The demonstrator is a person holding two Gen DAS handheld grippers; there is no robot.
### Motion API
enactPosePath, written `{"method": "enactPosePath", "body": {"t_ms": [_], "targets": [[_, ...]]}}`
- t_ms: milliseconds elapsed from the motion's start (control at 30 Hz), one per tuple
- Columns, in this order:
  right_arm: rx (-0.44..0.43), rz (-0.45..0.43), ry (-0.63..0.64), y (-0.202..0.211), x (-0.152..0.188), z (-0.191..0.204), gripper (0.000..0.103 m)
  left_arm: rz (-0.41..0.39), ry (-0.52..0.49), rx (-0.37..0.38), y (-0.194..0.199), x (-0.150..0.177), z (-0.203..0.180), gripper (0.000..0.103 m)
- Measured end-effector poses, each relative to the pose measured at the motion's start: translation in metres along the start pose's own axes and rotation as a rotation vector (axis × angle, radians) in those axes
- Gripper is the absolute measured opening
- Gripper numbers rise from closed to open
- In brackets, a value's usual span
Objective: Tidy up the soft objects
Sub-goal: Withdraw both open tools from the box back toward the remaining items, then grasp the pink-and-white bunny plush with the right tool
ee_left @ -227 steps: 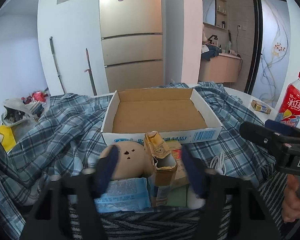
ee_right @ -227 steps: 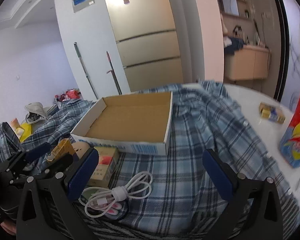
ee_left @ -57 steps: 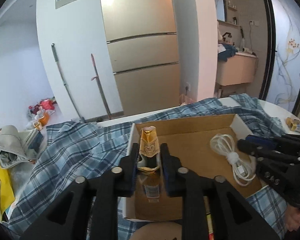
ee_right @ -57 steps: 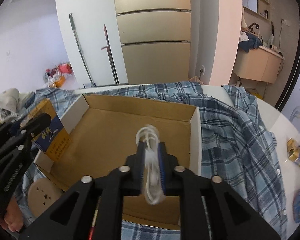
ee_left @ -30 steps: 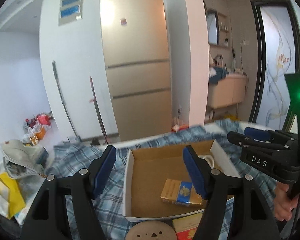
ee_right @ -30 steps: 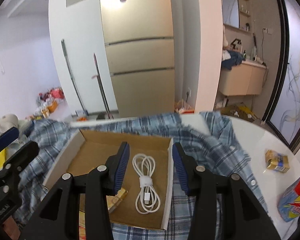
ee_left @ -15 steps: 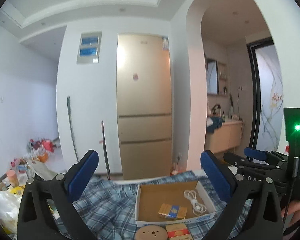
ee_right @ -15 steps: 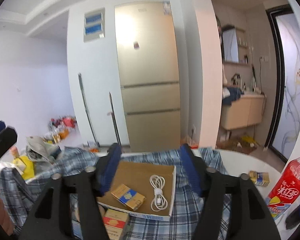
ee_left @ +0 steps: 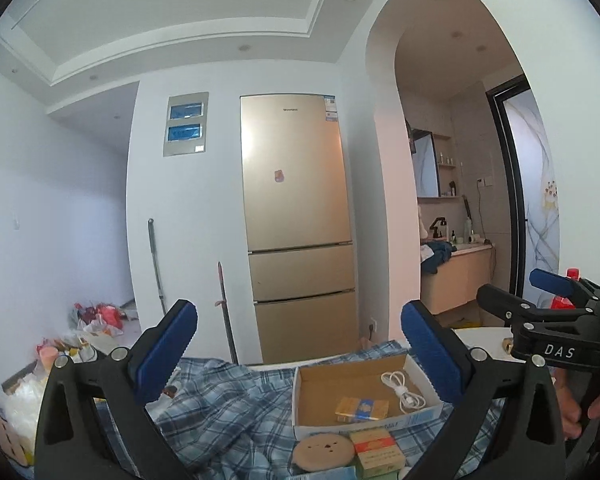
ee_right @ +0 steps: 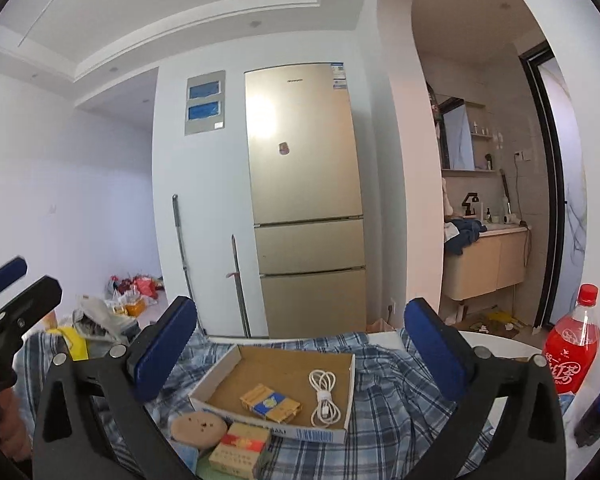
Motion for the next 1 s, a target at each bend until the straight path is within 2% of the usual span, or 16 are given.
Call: {"method": "enactPosePath", "body": {"t_ms": [167, 400, 533, 700, 867, 1000], "targets": [[0.000, 0.028, 0.022, -0.002, 0.017, 0.000, 0.103, 0.035, 0.008, 0.003, -0.005, 0.017, 0.002, 0.103], [-0.036, 0.102, 0.022, -0.008, 0.042, 0.002, 0.103, 0.142, 0.035, 0.022, -0.020, 0.049, 0.008, 0.103], [-0.059, 0.156, 0.024, -0.010, 0.060, 0.007, 0.103, 0.183, 0.017, 0.020, -0.025, 0.066, 0.008, 0.103], [-0.090, 0.242, 0.026, -0.023, 0.086, 0.011, 0.103, 0.243, 0.032, 0.021, -0.038, 0.089, 0.011, 0.103], [-0.112, 0.375, -0.016, -0.045, 0.115, 0.008, 0.103, 0.282, 0.085, -0.001, -0.047, 0.110, 0.021, 0.103], [-0.065, 0.477, 0.014, -0.061, 0.139, 0.007, 0.103, 0.319, 0.103, -0.004, -0.055, 0.123, 0.024, 0.103]]}}
Point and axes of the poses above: each gripper's, at about its wrist camera, not at the fingertips, and y roughly against the way its jaws point, z to its left, x to its underside, the point moved 7 cm from there along -y, roughly the way its jaws point, and after that the axes turned 7 degrees about z, right-handed, at the moved point
